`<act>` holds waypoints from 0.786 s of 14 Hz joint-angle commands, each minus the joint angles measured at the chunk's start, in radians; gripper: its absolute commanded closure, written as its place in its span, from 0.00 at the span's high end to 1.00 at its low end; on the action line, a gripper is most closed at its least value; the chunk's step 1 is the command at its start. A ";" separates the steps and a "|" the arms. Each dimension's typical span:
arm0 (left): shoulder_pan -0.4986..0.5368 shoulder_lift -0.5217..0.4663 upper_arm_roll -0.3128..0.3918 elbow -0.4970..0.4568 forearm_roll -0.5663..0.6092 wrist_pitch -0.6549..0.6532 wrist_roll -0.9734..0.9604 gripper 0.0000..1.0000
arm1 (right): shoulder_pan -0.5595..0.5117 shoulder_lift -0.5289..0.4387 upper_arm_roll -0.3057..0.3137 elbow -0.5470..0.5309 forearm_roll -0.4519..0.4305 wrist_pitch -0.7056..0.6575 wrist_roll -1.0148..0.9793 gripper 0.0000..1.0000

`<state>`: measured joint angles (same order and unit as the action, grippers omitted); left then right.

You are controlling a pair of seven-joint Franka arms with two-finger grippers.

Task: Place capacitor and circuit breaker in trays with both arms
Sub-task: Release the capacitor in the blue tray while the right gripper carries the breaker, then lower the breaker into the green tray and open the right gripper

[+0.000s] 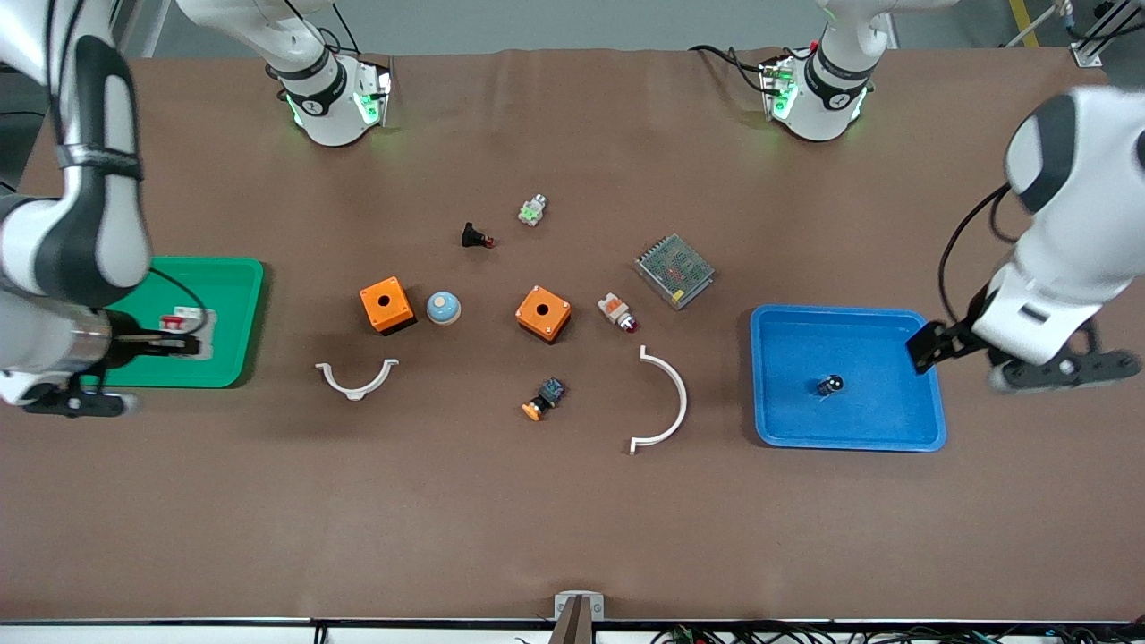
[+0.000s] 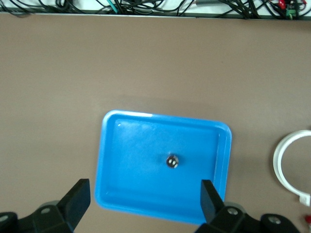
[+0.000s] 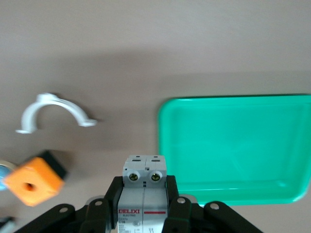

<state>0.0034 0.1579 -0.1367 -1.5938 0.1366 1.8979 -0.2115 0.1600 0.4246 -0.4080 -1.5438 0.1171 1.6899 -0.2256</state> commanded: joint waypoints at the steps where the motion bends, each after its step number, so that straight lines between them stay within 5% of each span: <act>1: 0.007 -0.063 -0.008 0.018 -0.002 -0.104 0.067 1.00 | -0.109 0.003 0.009 -0.033 -0.013 0.032 -0.153 0.20; 7: 0.027 -0.158 -0.006 0.014 -0.067 -0.239 0.155 1.00 | -0.226 0.005 0.011 -0.266 -0.034 0.374 -0.317 0.21; 11: 0.049 -0.195 -0.011 0.005 -0.147 -0.304 0.162 1.00 | -0.241 0.025 0.011 -0.327 -0.031 0.479 -0.317 0.21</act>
<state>0.0446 -0.0033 -0.1383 -1.5746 0.0125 1.6254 -0.0630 -0.0664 0.4608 -0.4114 -1.8415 0.0967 2.1298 -0.5371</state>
